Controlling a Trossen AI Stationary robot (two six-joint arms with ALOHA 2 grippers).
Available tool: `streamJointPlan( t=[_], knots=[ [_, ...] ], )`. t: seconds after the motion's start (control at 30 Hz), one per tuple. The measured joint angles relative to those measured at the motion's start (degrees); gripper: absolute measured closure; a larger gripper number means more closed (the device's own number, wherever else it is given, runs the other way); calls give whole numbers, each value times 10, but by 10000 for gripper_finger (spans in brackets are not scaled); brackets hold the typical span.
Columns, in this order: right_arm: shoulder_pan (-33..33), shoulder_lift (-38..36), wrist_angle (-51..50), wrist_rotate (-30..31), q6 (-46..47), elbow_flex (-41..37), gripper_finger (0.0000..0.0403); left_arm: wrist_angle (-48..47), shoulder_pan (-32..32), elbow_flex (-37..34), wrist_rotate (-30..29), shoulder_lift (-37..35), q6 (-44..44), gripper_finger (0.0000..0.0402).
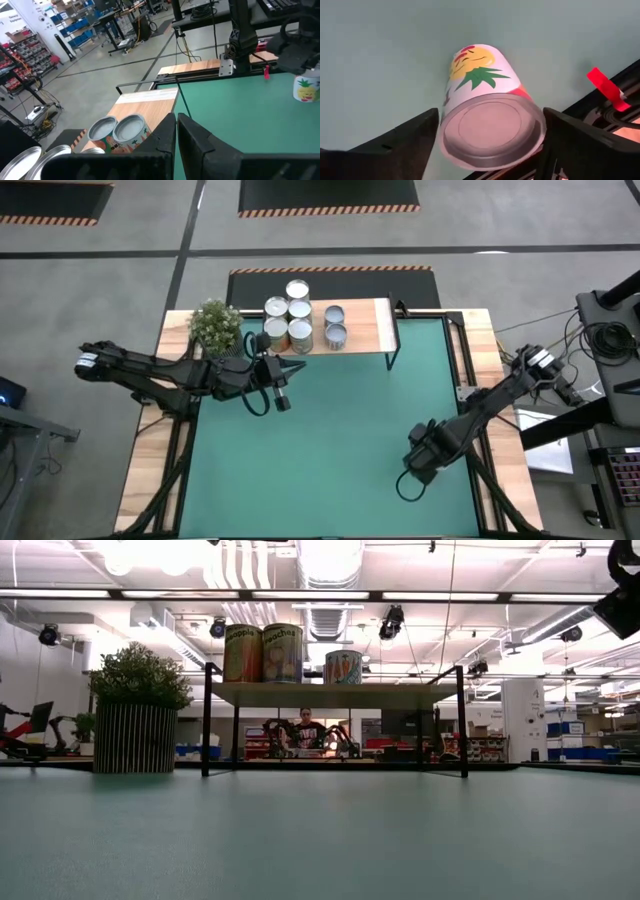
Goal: Pick and place cans onto a shelf
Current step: Put the big canned mixed fruit on the shelf
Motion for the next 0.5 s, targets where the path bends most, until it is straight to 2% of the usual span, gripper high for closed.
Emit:
streamJointPlan(
  t=[0.27,0.4,0.5],
  knots=[
    [0,11,-1,-8,-33,-1,135,0,0,0,0,0,-3,402],
    [-6,-1,0,-7,-50,-2,136,1,0,0,0,0,-3,402],
    [-24,-20,-2,-1,-59,0,117,9,0,0,0,0,-2,402]
  ],
)
